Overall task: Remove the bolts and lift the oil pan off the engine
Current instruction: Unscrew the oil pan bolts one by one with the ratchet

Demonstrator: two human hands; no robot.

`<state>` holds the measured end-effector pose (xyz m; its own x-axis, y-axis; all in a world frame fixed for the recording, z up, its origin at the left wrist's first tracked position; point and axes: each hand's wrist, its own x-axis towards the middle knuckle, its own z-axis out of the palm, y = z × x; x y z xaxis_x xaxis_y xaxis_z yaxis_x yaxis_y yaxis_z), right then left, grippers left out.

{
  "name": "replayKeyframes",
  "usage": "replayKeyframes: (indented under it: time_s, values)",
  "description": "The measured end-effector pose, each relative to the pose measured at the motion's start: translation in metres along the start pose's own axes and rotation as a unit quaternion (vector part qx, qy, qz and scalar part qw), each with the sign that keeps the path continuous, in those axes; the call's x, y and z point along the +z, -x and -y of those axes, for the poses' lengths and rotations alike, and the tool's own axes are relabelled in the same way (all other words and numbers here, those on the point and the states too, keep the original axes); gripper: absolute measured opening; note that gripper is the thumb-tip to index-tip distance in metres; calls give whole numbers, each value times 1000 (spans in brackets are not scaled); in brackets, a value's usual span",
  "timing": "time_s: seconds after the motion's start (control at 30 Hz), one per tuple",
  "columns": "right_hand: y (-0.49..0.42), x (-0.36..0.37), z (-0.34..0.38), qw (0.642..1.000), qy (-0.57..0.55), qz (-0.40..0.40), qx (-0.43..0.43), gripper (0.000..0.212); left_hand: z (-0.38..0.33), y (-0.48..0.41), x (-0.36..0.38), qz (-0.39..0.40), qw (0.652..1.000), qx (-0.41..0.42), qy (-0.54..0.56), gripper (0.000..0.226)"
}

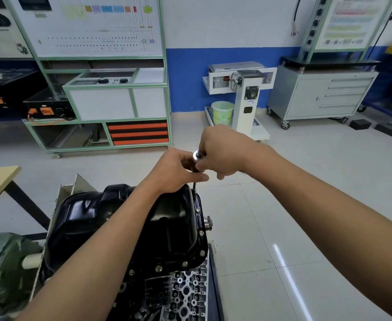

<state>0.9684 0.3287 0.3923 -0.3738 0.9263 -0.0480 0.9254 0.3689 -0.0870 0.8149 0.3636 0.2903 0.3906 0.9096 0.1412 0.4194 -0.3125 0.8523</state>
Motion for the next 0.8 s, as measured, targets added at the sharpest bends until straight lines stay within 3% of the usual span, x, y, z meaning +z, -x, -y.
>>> replayKeyframes:
  time_s: [0.13,0.33,0.47,0.53,0.6,0.67,0.8]
  values:
    - [0,0,-3,996,65,-2,-56,25,1,0,-2,11,1000,0,13,26]
    - [-3,1,-9,992,-20,9,-123,48,-2,1,-8,37,998,-8,42,25]
    - [-4,5,-8,997,-17,-11,-80,48,1,-1,-5,9,998,-21,52,20]
    - [-3,6,-7,997,37,-42,-45,32,1,-3,-2,-11,998,-26,58,19]
    - [-2,5,-7,994,78,-77,-12,3,1,-3,0,-20,998,-22,54,20]
    - [-1,7,-7,995,63,-77,9,31,1,-2,0,-15,998,-12,58,20]
    - [-2,15,-4,996,-61,-45,51,44,-2,-2,1,-34,998,-18,52,33]
